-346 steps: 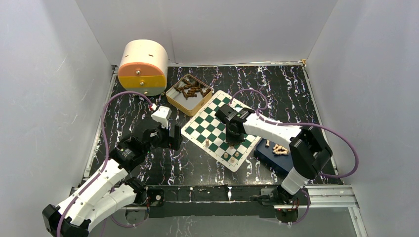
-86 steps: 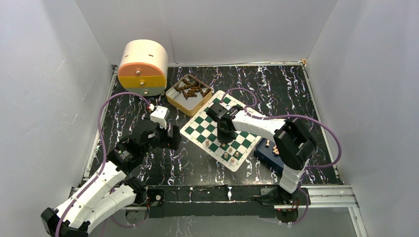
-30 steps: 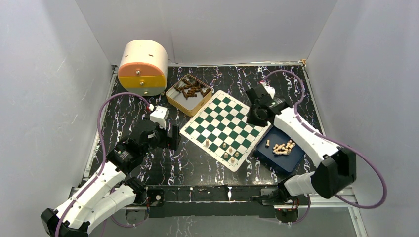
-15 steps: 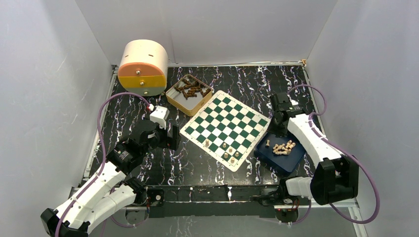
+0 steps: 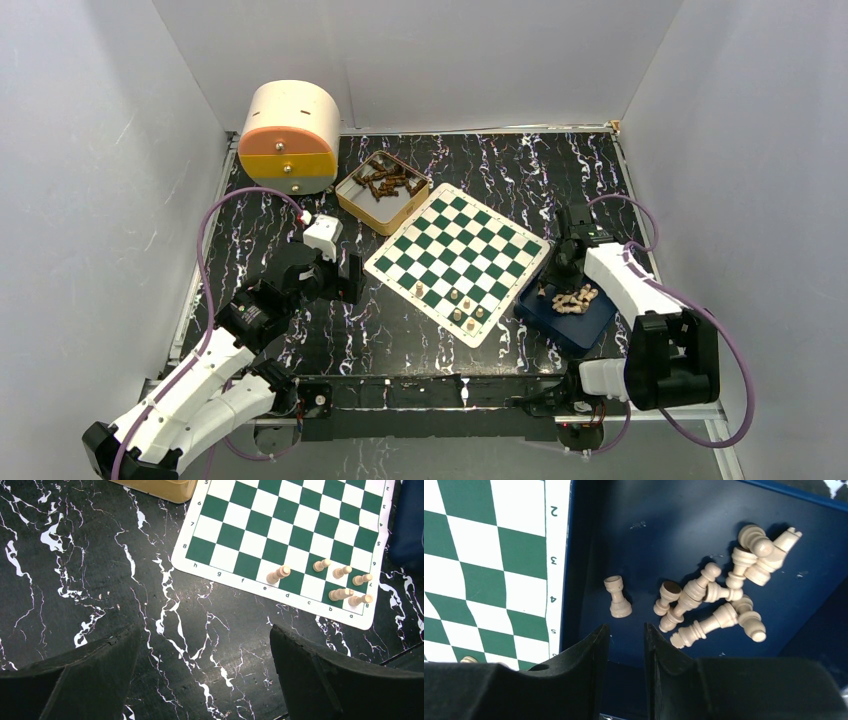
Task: Set up the chess pieces on the board
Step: Pick up the chess piece from the storage box.
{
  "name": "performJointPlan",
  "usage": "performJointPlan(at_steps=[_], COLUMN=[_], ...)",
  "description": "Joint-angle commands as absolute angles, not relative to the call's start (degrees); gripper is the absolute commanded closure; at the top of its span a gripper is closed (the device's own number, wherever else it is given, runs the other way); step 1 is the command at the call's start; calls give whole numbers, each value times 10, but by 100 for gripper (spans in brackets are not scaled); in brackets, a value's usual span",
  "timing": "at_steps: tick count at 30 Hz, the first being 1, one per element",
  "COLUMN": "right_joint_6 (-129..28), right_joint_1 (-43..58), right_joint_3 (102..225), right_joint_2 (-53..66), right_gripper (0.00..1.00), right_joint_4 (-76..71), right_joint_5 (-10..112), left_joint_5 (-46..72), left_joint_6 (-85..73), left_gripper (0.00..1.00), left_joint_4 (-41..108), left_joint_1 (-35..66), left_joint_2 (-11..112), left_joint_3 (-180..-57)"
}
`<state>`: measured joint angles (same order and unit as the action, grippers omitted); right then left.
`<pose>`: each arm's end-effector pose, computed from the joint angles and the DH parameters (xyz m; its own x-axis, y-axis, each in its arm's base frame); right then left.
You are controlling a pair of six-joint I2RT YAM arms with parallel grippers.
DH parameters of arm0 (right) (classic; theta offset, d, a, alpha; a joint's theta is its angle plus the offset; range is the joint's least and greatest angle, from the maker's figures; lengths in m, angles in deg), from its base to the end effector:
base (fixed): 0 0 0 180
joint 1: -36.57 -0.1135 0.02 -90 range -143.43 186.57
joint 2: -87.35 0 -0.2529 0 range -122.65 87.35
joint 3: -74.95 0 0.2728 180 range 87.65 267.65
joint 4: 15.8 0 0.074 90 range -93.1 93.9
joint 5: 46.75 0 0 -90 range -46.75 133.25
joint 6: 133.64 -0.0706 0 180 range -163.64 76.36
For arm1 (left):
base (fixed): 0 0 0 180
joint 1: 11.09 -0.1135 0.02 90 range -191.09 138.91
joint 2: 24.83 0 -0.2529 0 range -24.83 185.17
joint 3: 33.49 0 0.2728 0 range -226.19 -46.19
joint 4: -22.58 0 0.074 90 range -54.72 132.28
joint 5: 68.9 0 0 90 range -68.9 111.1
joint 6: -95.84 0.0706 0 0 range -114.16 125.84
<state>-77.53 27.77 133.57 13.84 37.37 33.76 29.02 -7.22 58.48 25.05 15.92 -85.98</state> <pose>0.2642 0.0291 0.1527 -0.8111 0.4310 -0.3954 0.4364 0.8961 0.0814 0.1889 -0.1259 0.2752 -0.4310 0.0376 -0.9015 0.3954 0.9060 -0.1512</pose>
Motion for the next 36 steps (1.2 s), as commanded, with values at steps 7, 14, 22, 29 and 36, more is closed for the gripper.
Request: performJointPlan(at_steps=[7, 14, 22, 29, 36], right_joint_6=[-776, -776, -784, -785, -775], right_joint_1=[285, 285, 285, 285, 285], right_joint_3=[1320, 1319, 1310, 1294, 1292], right_joint_2=[113, 99, 93, 92, 84], right_gripper=[61, 62, 62, 62, 64], right_joint_4=[314, 307, 314, 295, 287], right_joint_5=[370, 366, 364, 373, 365], left_joint_5=[296, 296, 296, 296, 296], left_joint_6=[-70, -71, -71, -71, -71], left_gripper=[2, 2, 2, 2, 2], left_joint_4=[587, 588, 587, 587, 587], left_joint_1=[252, 252, 252, 252, 252], left_joint_2=[151, 150, 151, 151, 151], left_joint_3=[-862, -861, -862, -862, -862])
